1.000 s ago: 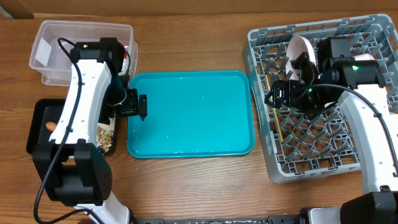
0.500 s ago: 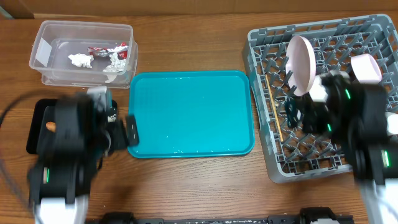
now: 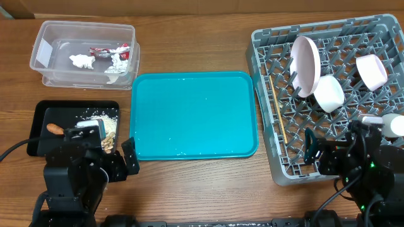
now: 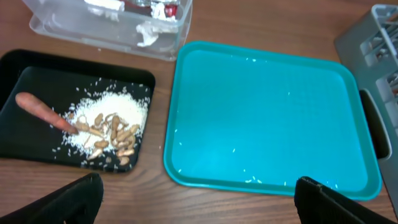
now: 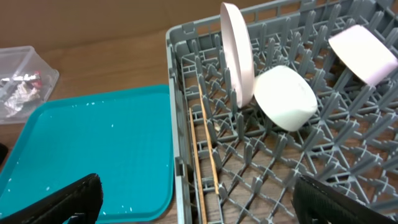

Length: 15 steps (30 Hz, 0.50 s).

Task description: Sort waste into correct bins and load items into the dishwasher

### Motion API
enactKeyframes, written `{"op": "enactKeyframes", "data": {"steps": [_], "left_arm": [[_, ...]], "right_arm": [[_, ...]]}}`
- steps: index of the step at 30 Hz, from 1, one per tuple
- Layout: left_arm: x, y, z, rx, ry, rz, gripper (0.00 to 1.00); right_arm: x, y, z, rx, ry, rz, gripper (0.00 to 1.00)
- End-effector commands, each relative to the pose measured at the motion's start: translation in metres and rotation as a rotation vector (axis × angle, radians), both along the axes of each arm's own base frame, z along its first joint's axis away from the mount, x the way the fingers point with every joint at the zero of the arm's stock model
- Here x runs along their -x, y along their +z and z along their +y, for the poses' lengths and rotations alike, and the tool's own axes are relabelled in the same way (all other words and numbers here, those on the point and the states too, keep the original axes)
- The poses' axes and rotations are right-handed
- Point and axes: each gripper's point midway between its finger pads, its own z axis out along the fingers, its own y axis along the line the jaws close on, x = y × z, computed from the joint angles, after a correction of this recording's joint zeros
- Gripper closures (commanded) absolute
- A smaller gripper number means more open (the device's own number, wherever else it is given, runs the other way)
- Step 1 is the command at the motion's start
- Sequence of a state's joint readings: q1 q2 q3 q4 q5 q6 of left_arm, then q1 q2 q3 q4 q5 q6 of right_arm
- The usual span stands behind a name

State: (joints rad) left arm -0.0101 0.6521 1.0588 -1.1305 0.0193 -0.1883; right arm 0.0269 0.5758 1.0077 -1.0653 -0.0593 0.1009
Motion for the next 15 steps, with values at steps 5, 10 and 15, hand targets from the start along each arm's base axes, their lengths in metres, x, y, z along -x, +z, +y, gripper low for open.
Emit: {"op": "enactKeyframes", "data": {"steps": [5,10,15], "left_arm": [[-0.0002,-0.0031,-0.0007,0.013,0.008,0.009,0.0],[-0.0002,-0.0031,-0.0007,0.013,0.008,0.009,0.0],[-0.0002,-0.0031,-0.0007,0.013,0.008,0.009,0.0]], "right_arm": [[-0.0006,-0.0019,-0.0024,0.004,-0.014,0.001,0.0],[-0.0006,-0.0019,-0.0023,0.004,-0.014,0.001,0.0],[0.0031,-0.0004,0.0,0.003,-0.002,-0.015,0.0]]}}
